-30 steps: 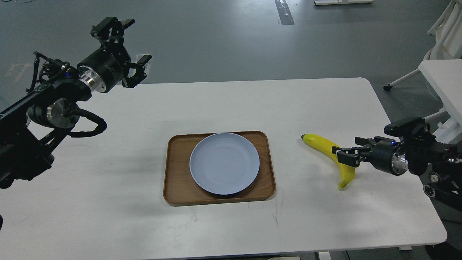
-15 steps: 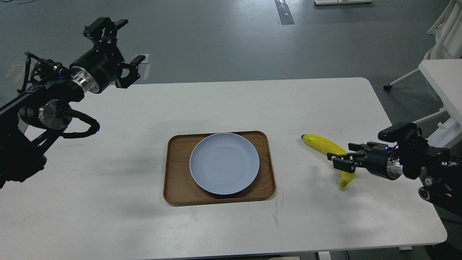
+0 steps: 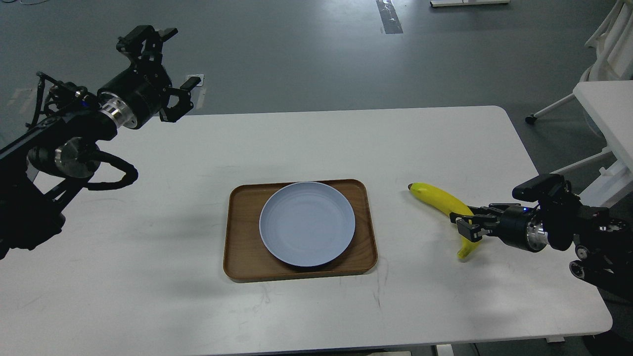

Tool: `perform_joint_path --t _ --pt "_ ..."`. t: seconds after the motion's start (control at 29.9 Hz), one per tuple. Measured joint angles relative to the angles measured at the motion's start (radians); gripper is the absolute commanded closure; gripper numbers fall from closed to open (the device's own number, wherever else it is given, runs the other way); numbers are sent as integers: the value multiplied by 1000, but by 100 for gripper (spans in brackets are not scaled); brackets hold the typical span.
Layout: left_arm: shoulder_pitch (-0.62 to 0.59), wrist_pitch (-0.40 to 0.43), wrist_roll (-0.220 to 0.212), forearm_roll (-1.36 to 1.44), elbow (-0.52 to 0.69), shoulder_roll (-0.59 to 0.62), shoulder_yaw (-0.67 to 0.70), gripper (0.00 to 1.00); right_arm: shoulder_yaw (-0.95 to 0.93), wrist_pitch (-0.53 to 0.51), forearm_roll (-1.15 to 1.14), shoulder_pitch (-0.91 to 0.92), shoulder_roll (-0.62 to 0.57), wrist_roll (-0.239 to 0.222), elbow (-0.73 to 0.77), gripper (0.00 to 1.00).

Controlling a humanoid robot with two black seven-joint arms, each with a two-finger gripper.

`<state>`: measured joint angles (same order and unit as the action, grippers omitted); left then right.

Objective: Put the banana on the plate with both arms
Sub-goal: 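Close the right gripper around the banana, then lift the banana with the right gripper and carry it over the plate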

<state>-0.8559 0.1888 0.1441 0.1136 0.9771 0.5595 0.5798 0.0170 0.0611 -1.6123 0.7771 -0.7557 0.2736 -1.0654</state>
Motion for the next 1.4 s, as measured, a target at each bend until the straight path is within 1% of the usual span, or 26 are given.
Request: perform_joint_path --t 0.03,0.07,0.37,0.53,0.77,0.87,1.0,1.14,1.4 --pt "0 0 0 0 0 0 0 2 0 8 0 2 5 -2 5 84" --pt "0 0 0 0 0 0 0 2 0 15 0 3 12 -3 14 100" --pt "1 0 0 1 0 2 -1 2 0 25 0 10 27 -6 37 100" --pt "1 0 0 2 0 2 -2 2 -7 29 3 48 26 -6 29 100" --pt "0 0 0 1 0 -3 -3 2 -14 68 18 124 -2 10 -52 100" --pt "0 0 0 2 0 -5 -3 2 -13 63 30 177 -17 17 -136 100" --pt "0 0 -1 2 0 -6 -3 2 -4 33 75 261 -20 18 -183 100" --pt "0 -1 -1 2 0 -3 -3 2 7 -8 84 295 35 18 -189 100" --pt "0 -2 -1 2 0 2 -3 2 122 -15 83 349 191 18 -166 100"
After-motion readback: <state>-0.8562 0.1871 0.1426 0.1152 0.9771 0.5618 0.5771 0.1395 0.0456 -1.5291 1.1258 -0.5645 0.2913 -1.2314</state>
